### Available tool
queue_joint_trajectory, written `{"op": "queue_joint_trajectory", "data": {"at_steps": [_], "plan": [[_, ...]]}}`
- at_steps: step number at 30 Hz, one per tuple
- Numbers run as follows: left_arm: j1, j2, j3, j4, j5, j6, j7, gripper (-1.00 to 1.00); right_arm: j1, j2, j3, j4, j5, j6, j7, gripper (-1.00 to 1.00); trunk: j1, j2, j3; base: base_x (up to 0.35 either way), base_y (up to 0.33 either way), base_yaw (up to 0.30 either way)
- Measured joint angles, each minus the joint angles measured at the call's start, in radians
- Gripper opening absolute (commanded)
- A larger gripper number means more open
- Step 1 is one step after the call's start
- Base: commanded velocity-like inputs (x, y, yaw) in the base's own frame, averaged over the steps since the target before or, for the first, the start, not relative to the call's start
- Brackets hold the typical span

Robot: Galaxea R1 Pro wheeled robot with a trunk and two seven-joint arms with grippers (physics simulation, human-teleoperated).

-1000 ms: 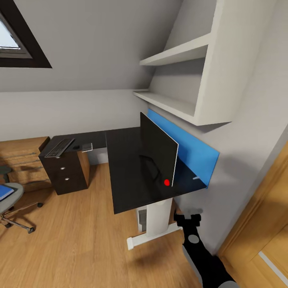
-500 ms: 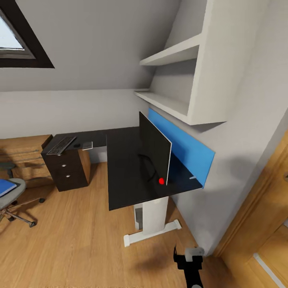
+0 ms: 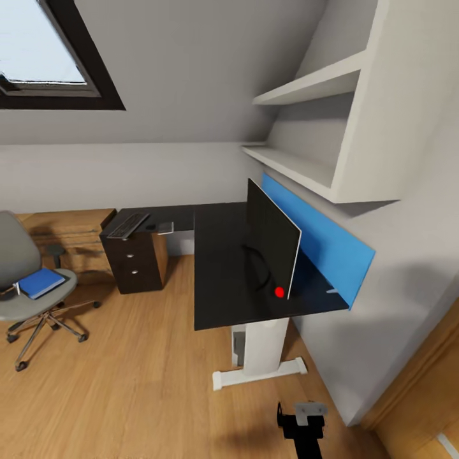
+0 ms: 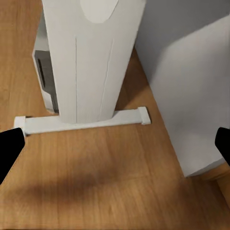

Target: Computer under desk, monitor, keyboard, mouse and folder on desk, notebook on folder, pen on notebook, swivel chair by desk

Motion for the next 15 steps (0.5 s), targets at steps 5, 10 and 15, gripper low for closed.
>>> {"op": "queue_joint_trajectory", "data": {"at_steps": [5,10,15], "plan": [[0.000,0.000,0.000,0.000,0.000,0.000,0.000,1.00,0.000,-0.001,-0.002,0.006,-0.001,-0.020,0.000,1.00,0.000,0.000,0.005,0.000,0.000,0.201],[0.000,0.000,0.000,0.000,0.000,-0.002,0.000,1.00,0.000,-0.002,-0.003,0.029,-0.001,-0.110,-0.001,1.00,0.000,0.000,0.012,0.000,0.000,0.099],[0.000,-0.001,-0.001,0.000,0.000,-0.001,0.000,1.00,0.000,-0.002,-0.003,0.043,-0.001,-0.141,-0.001,1.00,0.000,0.000,0.020,0.000,-0.006,0.048]]}}
